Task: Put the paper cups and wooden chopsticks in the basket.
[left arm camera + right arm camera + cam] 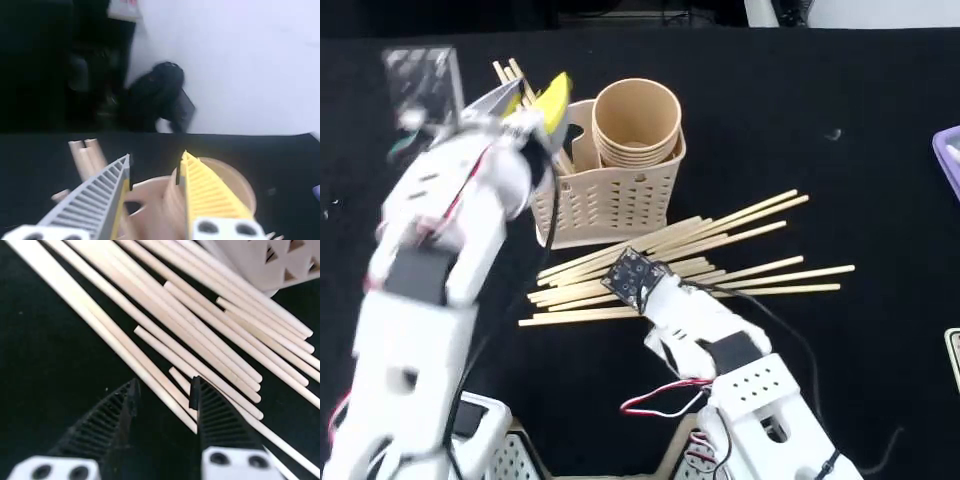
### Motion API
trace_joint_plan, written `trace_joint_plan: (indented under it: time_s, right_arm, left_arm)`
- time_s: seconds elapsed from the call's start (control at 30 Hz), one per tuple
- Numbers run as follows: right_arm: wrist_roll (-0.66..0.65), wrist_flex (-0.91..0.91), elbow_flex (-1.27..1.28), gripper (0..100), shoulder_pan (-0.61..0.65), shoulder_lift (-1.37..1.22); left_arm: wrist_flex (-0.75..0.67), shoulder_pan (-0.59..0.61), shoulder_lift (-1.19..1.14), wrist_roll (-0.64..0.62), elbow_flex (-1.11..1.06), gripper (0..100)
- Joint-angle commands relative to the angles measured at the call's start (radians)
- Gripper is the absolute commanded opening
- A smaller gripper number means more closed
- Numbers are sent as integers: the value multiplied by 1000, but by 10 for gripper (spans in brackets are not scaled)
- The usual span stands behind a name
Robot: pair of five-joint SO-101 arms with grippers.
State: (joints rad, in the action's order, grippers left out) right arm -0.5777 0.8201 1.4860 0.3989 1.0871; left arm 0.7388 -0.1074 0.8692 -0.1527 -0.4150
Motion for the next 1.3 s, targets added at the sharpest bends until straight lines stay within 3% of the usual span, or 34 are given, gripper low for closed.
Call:
trace_joint_plan:
  time_s: [0.0,0.17,0.27,0.47,0.77,1.27]
  right_arm:
    - [2,83,-107,174,15,-12]
    - [-92,215,-182,230,72,-15]
    - [-127,255,-202,249,97,-15]
    - [-207,258,-209,230,97,-64]
    - [-249,120,-323,230,94,-407]
    - [-313,80,-529,226,95,-880]
  left_arm:
    - [264,139,192,78,7,170]
    - [364,417,304,181,-217,170]
    - [365,509,318,299,-380,170]
    - [373,526,302,368,-616,170]
    - [315,522,310,207,-757,170]
    - [203,526,311,203,-868,170]
